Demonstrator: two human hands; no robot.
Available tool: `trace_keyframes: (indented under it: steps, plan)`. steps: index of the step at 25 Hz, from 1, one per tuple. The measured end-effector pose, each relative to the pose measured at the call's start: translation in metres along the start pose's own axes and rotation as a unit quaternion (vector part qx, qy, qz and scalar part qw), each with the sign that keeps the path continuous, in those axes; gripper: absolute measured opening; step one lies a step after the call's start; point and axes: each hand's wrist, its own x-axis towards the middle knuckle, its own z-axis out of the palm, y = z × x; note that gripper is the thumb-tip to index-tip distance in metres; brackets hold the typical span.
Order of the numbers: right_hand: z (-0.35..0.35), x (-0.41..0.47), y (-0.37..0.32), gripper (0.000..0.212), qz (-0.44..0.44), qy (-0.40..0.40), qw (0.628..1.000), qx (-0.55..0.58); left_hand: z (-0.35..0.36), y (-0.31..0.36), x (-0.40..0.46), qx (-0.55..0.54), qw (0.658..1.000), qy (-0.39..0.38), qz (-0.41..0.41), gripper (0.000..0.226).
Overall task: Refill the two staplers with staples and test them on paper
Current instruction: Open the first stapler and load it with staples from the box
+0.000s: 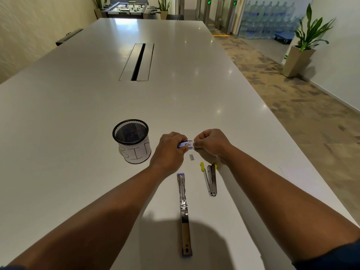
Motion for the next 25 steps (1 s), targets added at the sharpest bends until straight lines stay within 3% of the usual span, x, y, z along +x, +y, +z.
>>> trace_keyframes:
  steps: [20,25]
  plan:
    - [-0.005,-0.009,0.006,0.009,-0.048,-0.027,0.998,0.022,0.001,-0.002,0.001,-0.021,1.0,-0.01,0.003,0.021]
    - [-0.014,-0.02,0.01,0.015,-0.056,-0.137,0.989,0.016,0.003,-0.003,0.001,-0.026,1.0,-0.005,-0.001,0.024]
